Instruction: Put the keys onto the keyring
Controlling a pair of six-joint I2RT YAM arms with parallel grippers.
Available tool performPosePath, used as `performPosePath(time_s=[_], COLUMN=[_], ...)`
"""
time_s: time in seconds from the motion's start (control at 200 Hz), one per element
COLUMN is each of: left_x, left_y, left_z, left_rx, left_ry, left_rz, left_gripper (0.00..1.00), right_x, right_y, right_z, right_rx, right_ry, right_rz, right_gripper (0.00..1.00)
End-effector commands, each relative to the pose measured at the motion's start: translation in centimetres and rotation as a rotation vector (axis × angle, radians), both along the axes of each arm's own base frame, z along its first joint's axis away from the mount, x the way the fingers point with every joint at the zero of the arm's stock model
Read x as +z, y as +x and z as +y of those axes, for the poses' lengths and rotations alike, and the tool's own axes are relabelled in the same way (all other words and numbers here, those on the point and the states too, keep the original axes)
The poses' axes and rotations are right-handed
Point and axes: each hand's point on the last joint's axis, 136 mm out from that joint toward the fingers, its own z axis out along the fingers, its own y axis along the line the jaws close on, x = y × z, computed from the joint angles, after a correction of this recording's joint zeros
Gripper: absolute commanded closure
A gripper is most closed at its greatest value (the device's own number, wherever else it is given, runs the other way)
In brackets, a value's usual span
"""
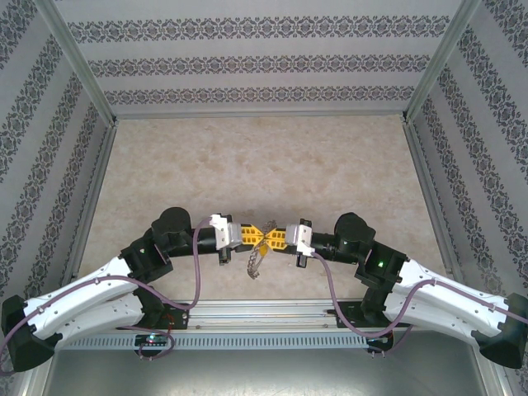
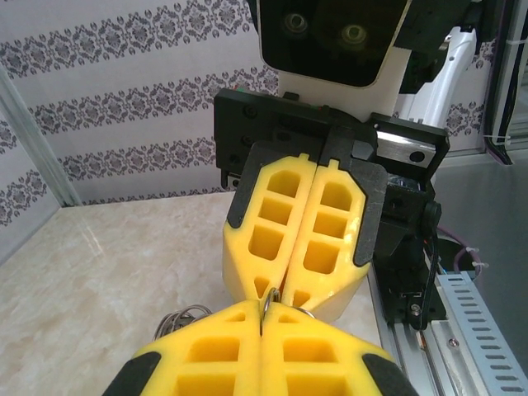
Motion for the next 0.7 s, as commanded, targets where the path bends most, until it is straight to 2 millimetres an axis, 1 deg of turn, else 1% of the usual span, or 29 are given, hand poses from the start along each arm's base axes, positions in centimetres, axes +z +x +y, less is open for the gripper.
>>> performPosePath(time_s=[0.0,0.155,0.3,0.45,0.51,0.565,0.655,0.694], left_x=[-0.2,-1.4,-2.8,-3.4,-3.7,-3.6,-3.1,-2.6], left_y=[0.2,0.4,0.8,1.3,1.5,1.6,1.5,1.4], left_z=[0.0,0.3,0.1,0.0,0.0,0.0,-0.1,-0.1], left_rx=[0.006,0.029,0.051,0.075,0.087,0.093,0.096,0.096], left_ry=[0.056,0.142,0.234,0.274,0.293,0.288,0.239,0.203], left_rz=[0.018,0.035,0.039,0.036,0.032,0.026,0.018,0.012], left_gripper=[0.98,0.89,0.88,0.87,0.88,1.00,1.00,1.00], right_x=[2.6,2.3,2.1,1.7,1.6,1.5,1.5,1.5], right_y=[-0.2,0.3,0.5,0.9,1.1,1.2,1.0,0.9], right_z=[0.0,0.1,0.2,0.3,0.3,0.3,0.4,0.4], right_rx=[-0.003,-0.021,-0.018,-0.031,-0.035,-0.040,-0.027,-0.022], right_ry=[0.036,-0.048,-0.138,-0.209,-0.229,-0.244,-0.249,-0.240], right_rz=[-0.029,-0.003,0.015,0.024,0.027,0.030,0.025,0.025], right_gripper=[1.00,1.00,1.00,1.00,1.00,1.00,1.00,1.00])
